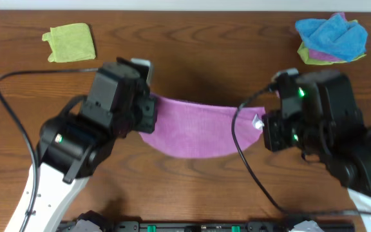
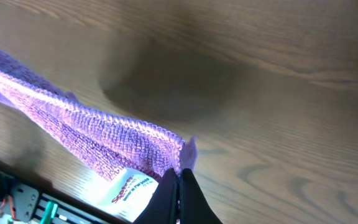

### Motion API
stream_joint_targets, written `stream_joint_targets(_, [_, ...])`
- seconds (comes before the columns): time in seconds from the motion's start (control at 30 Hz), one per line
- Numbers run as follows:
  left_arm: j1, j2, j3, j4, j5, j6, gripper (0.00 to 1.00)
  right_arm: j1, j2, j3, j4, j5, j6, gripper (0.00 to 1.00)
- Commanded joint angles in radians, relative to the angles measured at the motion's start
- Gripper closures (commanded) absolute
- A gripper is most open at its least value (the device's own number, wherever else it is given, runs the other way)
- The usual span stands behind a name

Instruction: Fold the cloth

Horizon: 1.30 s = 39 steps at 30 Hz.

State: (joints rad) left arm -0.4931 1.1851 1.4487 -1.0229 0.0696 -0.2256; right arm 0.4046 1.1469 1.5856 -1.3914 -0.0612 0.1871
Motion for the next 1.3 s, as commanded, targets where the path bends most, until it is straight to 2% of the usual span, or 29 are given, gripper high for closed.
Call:
stream_joint_targets(0.0, [0.032, -0.041, -0.044, 0.01, -0.156, -0.037, 0.94, -0.011, -0.041, -0.042, 0.002, 0.122, 0.026, 0.99])
stream_joint_targets(0.37, [0.034, 0.045, -0.08, 0.176, -0.164, -0.006, 0.94, -0.011, 0.096, -0.063, 0.17, 0.09, 0.025, 0.99])
stream_joint_targets(0.63, [0.034, 0.098, -0.08, 0.18, -0.185, -0.007, 0.94, -0.01, 0.146, -0.063, 0.183, 0.079, 0.026, 0.99])
stream_joint_targets(0.87, [0.034, 0.011, -0.081, -0.002, -0.185, -0.077, 0.94, 0.017, 0.063, -0.069, 0.042, 0.091, 0.038, 0.99])
stream_joint_targets(1.0, [0.018, -0.108, -0.095, -0.068, -0.195, -0.115, 0.94, 0.082, -0.055, -0.092, 0.013, 0.127, 0.108, 0.99])
stream_joint_targets(1.13, [-0.042, -0.247, -0.169, -0.051, -0.251, -0.15, 0.94, 0.133, -0.156, -0.123, -0.006, 0.14, 0.158, 0.99])
stream_joint_targets(1.27, [-0.061, -0.311, -0.282, 0.038, -0.256, -0.166, 0.94, 0.139, -0.171, -0.156, -0.008, 0.14, 0.18, 0.99])
